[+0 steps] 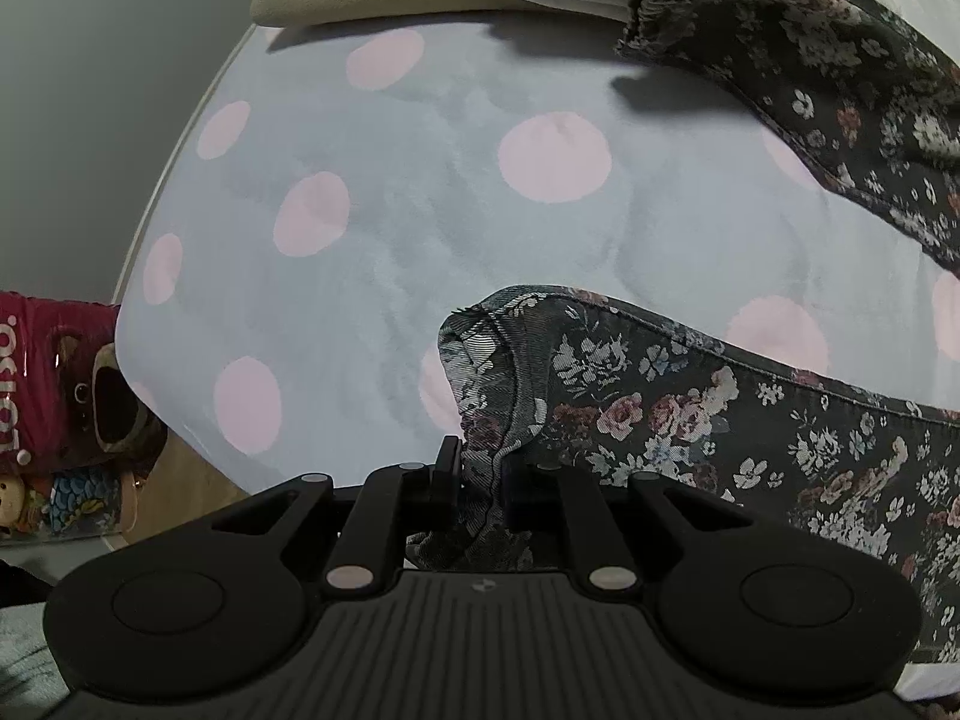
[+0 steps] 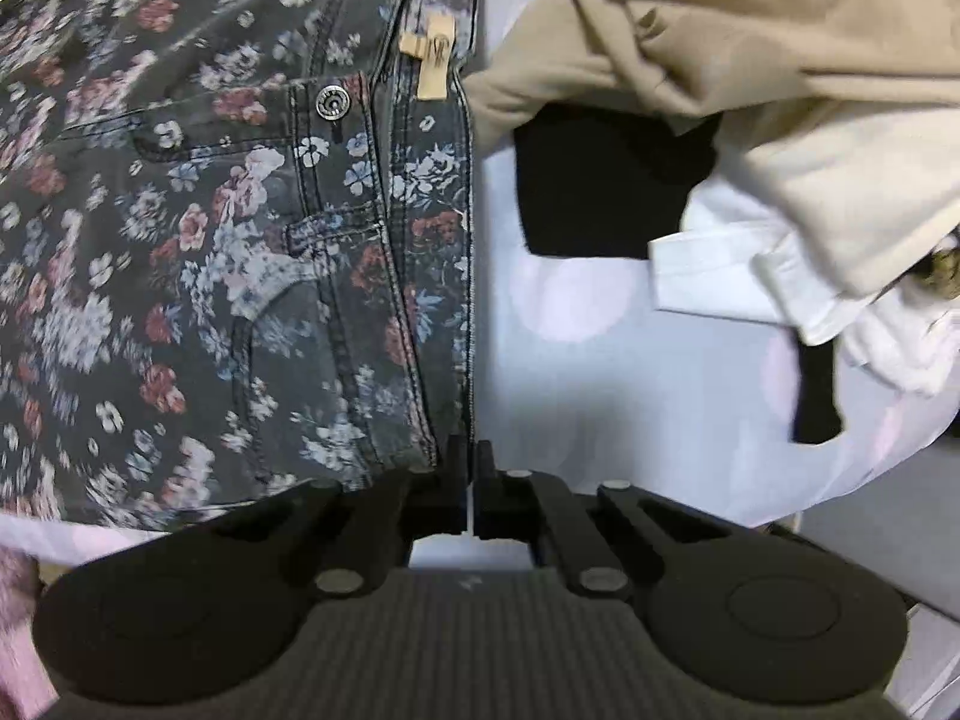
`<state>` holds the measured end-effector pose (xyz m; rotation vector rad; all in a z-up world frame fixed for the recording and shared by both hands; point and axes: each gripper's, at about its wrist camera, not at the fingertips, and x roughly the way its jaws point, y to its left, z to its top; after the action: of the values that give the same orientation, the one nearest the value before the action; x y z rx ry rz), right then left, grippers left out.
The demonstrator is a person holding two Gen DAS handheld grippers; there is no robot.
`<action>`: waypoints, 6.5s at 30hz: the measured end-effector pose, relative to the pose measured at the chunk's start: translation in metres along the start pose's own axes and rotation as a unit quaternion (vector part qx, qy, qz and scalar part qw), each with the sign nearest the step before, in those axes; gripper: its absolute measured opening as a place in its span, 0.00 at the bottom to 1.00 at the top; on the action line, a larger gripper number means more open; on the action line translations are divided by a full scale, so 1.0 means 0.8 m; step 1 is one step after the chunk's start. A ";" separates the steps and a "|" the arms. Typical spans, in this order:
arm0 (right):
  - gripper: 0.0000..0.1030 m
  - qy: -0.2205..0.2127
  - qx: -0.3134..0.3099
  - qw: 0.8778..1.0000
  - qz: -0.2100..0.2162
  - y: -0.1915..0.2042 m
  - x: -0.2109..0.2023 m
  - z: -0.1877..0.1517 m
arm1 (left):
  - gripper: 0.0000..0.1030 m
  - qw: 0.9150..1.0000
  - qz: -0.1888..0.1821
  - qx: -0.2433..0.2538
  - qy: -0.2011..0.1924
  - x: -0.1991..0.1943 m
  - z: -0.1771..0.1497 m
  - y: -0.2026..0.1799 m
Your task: Fold clothes
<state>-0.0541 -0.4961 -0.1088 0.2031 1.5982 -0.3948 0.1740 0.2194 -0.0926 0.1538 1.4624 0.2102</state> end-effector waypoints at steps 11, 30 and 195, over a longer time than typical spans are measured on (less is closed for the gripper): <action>0.03 0.005 -0.078 0.996 -0.046 0.031 0.004 0.006 | 0.23 0.999 -0.012 0.032 -0.036 -0.002 -0.016 -0.013; 0.24 -0.083 -0.352 0.929 -0.073 0.167 -0.009 -0.044 | 0.42 0.898 -0.055 0.431 -0.076 -0.033 -0.153 -0.173; 0.33 -0.173 0.200 0.953 0.145 -0.030 0.088 0.157 | 0.52 0.905 -0.059 0.348 -0.239 -0.076 -0.043 -0.394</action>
<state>0.0487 -0.5722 -0.1786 0.6376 1.1103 -0.4917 0.1492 -0.1023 -0.1101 0.6490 0.9919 -0.4386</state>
